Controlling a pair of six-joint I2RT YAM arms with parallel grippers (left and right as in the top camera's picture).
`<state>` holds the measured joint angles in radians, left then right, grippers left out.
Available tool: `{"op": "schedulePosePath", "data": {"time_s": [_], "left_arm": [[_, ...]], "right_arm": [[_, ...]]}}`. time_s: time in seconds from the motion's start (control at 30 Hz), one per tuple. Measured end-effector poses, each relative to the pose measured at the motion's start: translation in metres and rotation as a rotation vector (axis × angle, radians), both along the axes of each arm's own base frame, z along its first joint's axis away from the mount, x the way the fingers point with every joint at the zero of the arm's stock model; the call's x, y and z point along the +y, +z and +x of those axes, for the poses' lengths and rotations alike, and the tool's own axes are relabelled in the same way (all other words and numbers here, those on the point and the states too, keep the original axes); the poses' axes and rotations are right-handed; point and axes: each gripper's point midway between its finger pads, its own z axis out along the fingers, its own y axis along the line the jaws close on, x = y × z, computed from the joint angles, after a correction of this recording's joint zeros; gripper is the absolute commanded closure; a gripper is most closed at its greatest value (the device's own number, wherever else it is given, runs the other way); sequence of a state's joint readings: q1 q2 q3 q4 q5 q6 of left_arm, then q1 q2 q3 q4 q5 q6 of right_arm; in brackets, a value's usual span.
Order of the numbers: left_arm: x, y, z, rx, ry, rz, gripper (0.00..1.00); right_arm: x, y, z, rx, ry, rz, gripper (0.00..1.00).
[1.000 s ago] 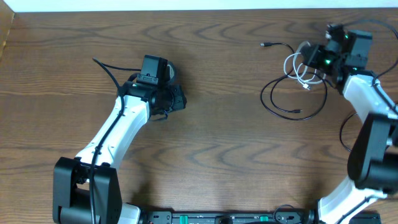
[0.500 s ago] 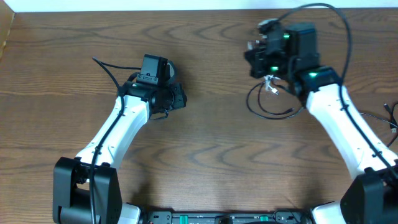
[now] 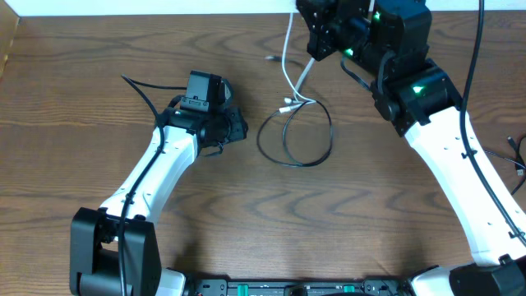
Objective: Untangle cables
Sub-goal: 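Lift the white cable with the right gripper up and away from the black cable, then carry the white cable rightward with the right gripper and drop it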
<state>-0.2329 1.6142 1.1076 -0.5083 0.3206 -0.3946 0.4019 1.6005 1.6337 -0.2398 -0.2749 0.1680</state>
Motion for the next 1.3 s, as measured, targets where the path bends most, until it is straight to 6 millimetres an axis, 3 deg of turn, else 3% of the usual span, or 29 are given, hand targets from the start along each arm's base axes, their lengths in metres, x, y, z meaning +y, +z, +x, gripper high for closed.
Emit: {"op": "schedulePosePath", "data": {"time_s": [0.1, 0.17, 0.37, 0.43, 0.5, 0.6, 0.7, 0.77, 0.87, 1.0, 1.07, 1.17, 1.3], "left_arm": [[0.000, 0.001, 0.002, -0.007, 0.000, -0.002, 0.61], [-0.001, 0.001, 0.002, -0.009, 0.000, -0.003, 0.61], [-0.001, 0.001, 0.002, -0.010, -0.002, -0.006, 0.61], [-0.001, 0.001, 0.002, -0.009, -0.002, -0.007, 0.61], [-0.002, 0.002, 0.002, -0.009, -0.003, -0.009, 0.61], [-0.002, 0.002, 0.002, -0.009, -0.004, -0.010, 0.61], [-0.002, 0.002, 0.002, -0.008, -0.005, -0.012, 0.61], [-0.002, 0.002, 0.002, -0.009, -0.005, -0.012, 0.61], [-0.002, 0.002, 0.002, -0.008, -0.005, -0.012, 0.61], [-0.002, 0.002, 0.002, -0.008, -0.005, -0.012, 0.61], [-0.002, 0.002, 0.002, -0.008, -0.005, -0.012, 0.61], [-0.002, 0.002, 0.002, -0.008, -0.005, -0.012, 0.61], [-0.002, 0.002, 0.002, -0.009, -0.005, -0.012, 0.61]], "right_arm": [[-0.017, -0.007, 0.012, 0.018, -0.065, -0.010, 0.99], [-0.029, 0.003, 0.022, -0.020, -0.105, 0.014, 0.99], [-0.072, 0.073, 0.038, -0.227, -0.192, 0.200, 0.99], [-0.085, 0.086, 0.037, -0.252, -0.206, 0.238, 0.99], [-0.095, 0.087, 0.035, -0.231, -0.219, 0.247, 0.99], [-0.101, 0.065, 0.035, -0.123, -0.239, 0.226, 0.99], [-0.098, 0.038, 0.037, -0.020, -0.232, 0.205, 0.99], [-0.090, 0.036, 0.038, -0.016, -0.184, 0.222, 0.99], [-0.070, 0.065, 0.032, -0.141, -0.043, 0.274, 0.99], [-0.054, 0.121, 0.004, -0.380, 0.125, 0.317, 0.99], [-0.050, 0.133, -0.007, -0.429, 0.165, 0.323, 0.99], [-0.047, 0.123, -0.007, -0.364, 0.175, 0.311, 0.99], [-0.053, 0.055, 0.015, -0.075, 0.051, 0.229, 0.99]]}}
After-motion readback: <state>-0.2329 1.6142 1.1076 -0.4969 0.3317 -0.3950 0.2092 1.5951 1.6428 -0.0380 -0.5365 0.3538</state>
